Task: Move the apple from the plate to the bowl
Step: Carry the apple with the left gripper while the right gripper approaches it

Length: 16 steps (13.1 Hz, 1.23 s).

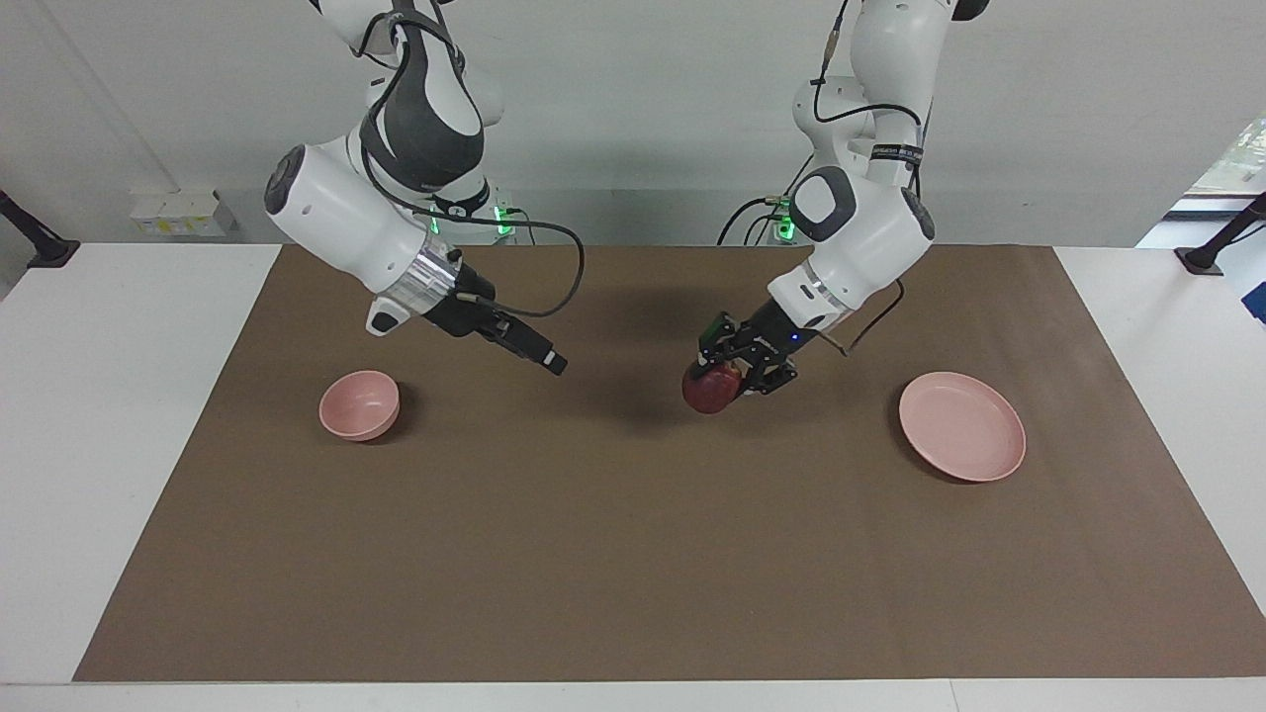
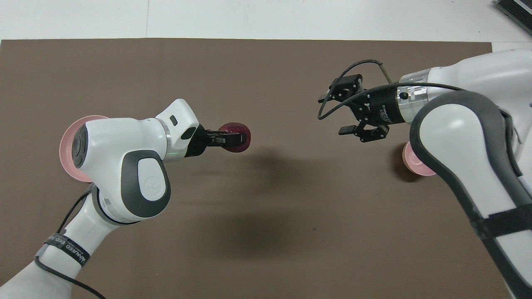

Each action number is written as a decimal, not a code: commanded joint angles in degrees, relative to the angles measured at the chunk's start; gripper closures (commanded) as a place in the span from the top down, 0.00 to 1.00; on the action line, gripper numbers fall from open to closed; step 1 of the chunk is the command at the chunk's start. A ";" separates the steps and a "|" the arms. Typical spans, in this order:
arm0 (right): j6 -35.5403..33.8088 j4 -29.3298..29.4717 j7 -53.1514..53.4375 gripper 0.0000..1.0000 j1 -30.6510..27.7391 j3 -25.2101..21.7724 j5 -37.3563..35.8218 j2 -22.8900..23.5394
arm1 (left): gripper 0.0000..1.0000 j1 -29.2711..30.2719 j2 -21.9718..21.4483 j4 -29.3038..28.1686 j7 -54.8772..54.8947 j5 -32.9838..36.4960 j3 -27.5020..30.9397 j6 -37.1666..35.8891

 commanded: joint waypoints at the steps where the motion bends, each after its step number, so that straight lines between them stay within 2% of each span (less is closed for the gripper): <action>1: 0.25 -0.51 6.03 1.00 -1.96 0.02 11.71 1.83 | 0.00 -0.18 0.80 0.96 -0.53 -4.43 -3.55 8.22; 5: -2.38 -0.51 6.04 1.00 -2.67 -0.07 27.03 8.16 | 0.00 0.17 0.19 2.01 -0.53 -7.15 -6.02 10.63; 9: -2.13 -0.86 5.78 1.00 -1.36 0.02 30.03 9.23 | 0.00 0.35 2.46 9.04 -0.62 -11.64 -6.37 10.80; 11: -2.74 -2.79 5.34 1.00 -0.83 0.11 31.53 8.26 | 0.00 0.35 2.65 9.40 -0.53 -11.38 -6.38 10.80; 16: -2.40 -2.79 4.28 1.00 0.48 0.11 38.04 8.08 | 0.00 -0.53 2.56 9.40 -0.80 -8.83 -6.38 10.54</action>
